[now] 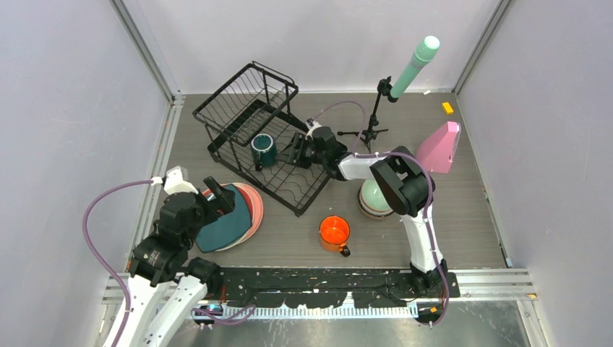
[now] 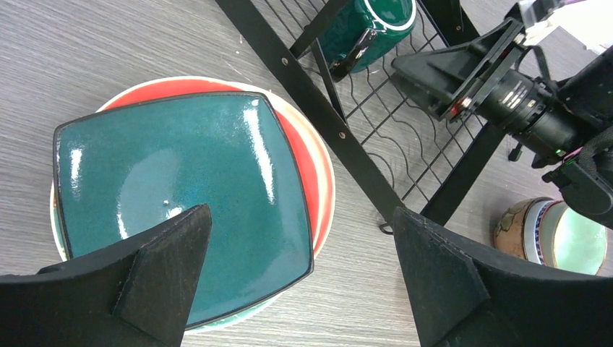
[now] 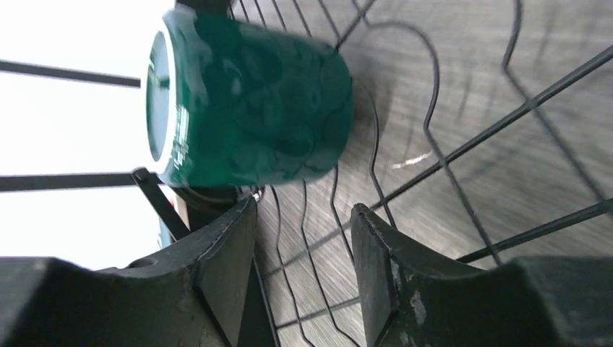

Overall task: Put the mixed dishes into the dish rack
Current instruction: Move the cup to the dish rack.

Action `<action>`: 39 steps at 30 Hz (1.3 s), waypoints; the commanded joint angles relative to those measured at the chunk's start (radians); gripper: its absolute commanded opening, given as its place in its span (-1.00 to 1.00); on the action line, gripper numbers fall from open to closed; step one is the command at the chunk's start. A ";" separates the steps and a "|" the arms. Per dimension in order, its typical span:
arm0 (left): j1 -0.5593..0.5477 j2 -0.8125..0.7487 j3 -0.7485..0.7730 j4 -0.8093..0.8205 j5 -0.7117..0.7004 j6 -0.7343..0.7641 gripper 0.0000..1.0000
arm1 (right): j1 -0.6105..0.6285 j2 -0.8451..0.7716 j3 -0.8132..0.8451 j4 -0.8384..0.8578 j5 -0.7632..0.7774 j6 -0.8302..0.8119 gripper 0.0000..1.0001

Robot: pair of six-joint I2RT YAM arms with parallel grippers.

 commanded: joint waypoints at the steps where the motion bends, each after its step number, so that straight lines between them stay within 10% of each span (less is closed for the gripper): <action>1: 0.000 0.001 0.008 0.027 0.008 0.003 0.99 | -0.012 -0.075 0.030 0.129 0.112 0.091 0.04; 39: 0.000 -0.101 0.011 -0.024 -0.067 -0.022 0.98 | 0.081 0.137 0.253 0.050 0.233 0.318 0.01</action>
